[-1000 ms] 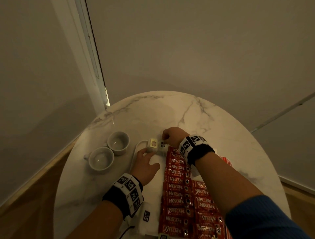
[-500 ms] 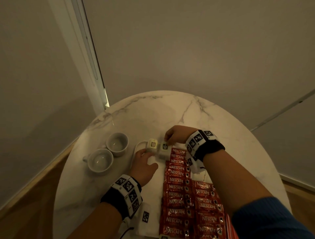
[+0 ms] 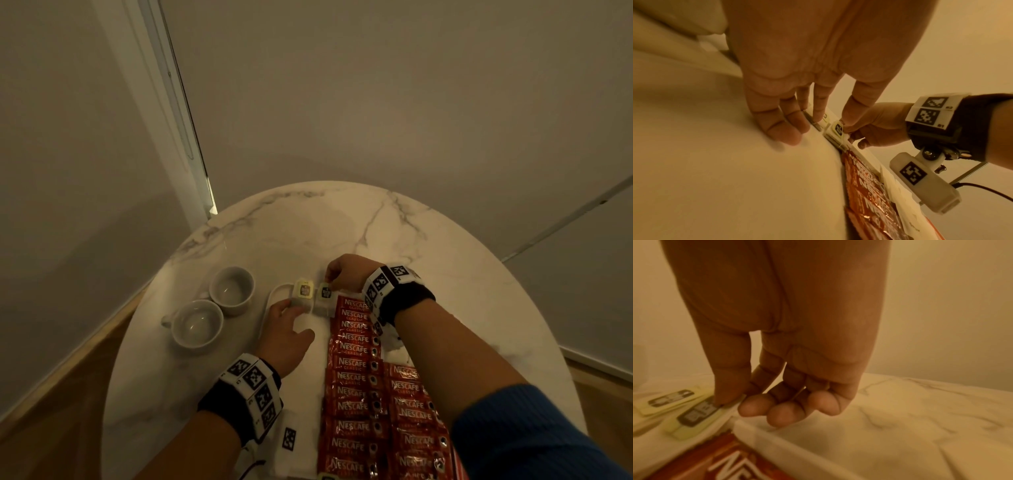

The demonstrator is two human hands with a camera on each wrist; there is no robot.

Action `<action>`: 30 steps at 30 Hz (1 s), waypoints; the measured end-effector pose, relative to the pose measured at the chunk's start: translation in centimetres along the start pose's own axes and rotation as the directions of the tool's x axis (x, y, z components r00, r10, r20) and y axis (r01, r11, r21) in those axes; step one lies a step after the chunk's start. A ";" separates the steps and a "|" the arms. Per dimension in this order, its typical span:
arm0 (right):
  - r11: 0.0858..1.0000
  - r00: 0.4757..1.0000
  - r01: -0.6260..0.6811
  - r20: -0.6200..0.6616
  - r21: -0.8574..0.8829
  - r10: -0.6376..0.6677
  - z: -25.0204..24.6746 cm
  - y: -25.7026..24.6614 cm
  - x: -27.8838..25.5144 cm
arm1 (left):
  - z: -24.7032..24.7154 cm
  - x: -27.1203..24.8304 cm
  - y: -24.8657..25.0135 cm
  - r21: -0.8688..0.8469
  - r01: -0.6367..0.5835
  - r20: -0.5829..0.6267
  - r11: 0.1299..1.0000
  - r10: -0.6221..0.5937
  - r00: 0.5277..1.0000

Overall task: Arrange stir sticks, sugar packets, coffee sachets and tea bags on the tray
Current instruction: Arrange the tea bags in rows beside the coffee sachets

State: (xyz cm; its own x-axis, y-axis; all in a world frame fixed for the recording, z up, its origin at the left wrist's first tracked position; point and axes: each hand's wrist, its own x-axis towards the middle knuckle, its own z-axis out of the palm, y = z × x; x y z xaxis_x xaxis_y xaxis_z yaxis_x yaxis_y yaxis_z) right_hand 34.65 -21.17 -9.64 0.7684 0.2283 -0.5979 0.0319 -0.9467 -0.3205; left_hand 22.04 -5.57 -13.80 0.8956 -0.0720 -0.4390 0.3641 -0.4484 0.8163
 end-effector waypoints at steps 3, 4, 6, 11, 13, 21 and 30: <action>1.000 1.000 0.007 0.000 -0.023 -0.007 0.1 0.0 0.1 | 0.1 -0.1 0.0 0.006 -0.003 0.004 1.000 0.003 1.000; 0.999 1.000 0.011 0.000 -0.037 -0.011 0.1 -0.1 0.2 | 0.1 -0.1 0.1 0.002 -0.007 0.004 1.000 0.007 1.000; 0.998 1.000 0.021 -0.005 -0.063 -0.022 0.2 -0.2 0.2 | 0.1 -0.2 0.1 -0.014 -0.018 0.004 1.000 0.018 1.000; 0.999 0.996 0.047 -0.071 -0.009 -0.048 0.2 -0.8 0.1 | 0.1 -0.3 0.0 -0.036 -0.035 -0.003 0.999 0.035 0.999; 0.997 0.991 0.082 -0.106 0.012 -0.080 0.4 -1.4 0.2 | 0.2 -0.3 -0.1 -0.049 -0.028 -0.005 0.998 0.028 1.000; 0.993 0.987 0.114 -0.112 -0.009 -0.114 1.5 -2.7 0.8 | 0.1 -0.2 -0.1 -0.048 -0.015 0.005 0.999 0.015 1.000; 0.995 0.991 0.079 -0.103 -0.059 -0.085 1.2 -1.8 0.6 | 0.2 -0.1 0.1 0.038 -0.058 0.049 0.998 0.057 0.997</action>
State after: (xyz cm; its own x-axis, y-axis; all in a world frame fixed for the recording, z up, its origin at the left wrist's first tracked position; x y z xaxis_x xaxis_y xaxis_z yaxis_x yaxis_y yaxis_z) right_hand 34.28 -19.03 -10.24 0.8247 0.2833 -0.4895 0.1301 -0.9373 -0.3233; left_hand 21.95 -5.77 -13.74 0.9011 -0.1409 -0.4100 0.3011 -0.4770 0.8257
